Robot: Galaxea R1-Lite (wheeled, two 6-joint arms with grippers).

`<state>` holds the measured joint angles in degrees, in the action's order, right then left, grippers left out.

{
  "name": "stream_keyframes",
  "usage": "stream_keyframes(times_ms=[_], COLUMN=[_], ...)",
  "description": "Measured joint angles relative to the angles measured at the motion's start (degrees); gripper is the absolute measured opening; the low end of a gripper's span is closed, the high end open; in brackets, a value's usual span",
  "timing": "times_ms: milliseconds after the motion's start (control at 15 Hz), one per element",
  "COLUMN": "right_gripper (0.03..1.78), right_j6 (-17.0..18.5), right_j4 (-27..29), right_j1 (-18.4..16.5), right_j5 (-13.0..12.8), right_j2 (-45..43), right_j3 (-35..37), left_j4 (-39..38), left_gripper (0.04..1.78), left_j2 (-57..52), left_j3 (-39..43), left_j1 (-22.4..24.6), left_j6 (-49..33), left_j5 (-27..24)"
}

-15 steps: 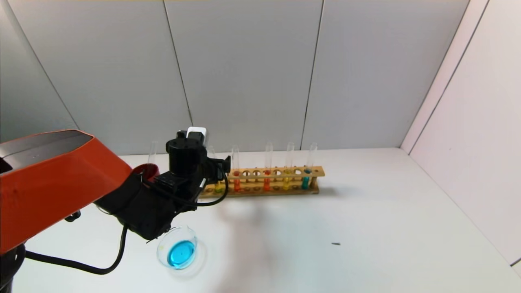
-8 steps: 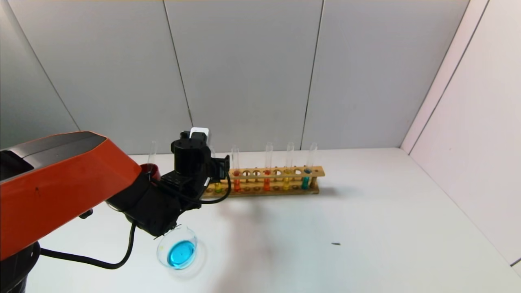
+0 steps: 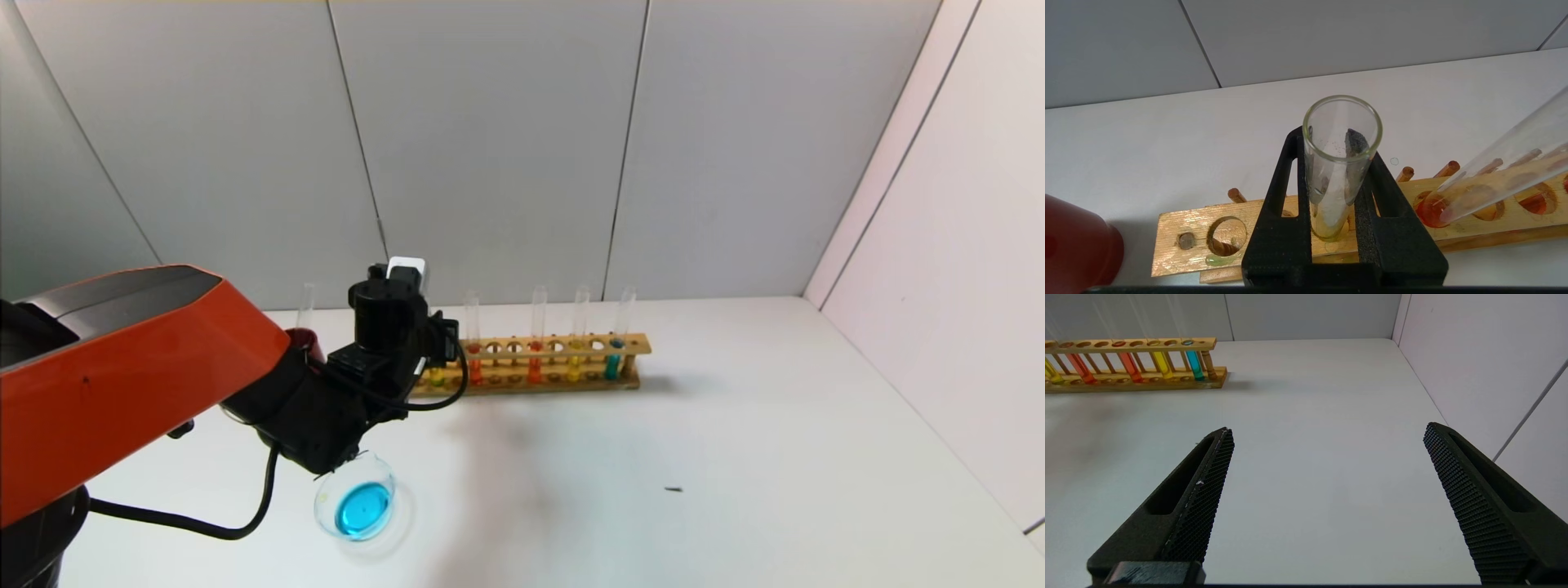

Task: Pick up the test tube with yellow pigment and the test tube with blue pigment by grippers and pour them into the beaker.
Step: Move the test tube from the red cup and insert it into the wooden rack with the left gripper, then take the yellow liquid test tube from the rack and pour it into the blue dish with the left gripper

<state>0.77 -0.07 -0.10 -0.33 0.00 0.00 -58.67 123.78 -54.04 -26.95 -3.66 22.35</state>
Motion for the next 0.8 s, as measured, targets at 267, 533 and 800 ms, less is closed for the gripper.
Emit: stream_keyframes(times_ms=[267, 533, 800], right_gripper=[1.70, 1.70, 1.70], right_j6=[0.00, 0.00, 0.02], right_j4=[0.00, 0.00, 0.00], right_j1=[0.02, 0.00, 0.00], right_j5=[0.00, -0.02, 0.00], right_j2=[0.00, 0.00, 0.00], right_j3=[0.00, 0.00, 0.00], left_j4=[0.18, 0.93, 1.57], left_gripper=[0.33, 0.33, 0.33], left_j2=[-0.72, -2.43, -4.05], left_j3=[0.40, 0.11, -0.09], left_j1=[0.02, -0.02, -0.02], left_j6=[1.18, 2.26, 3.56], left_j5=[0.09, 0.37, 0.41])
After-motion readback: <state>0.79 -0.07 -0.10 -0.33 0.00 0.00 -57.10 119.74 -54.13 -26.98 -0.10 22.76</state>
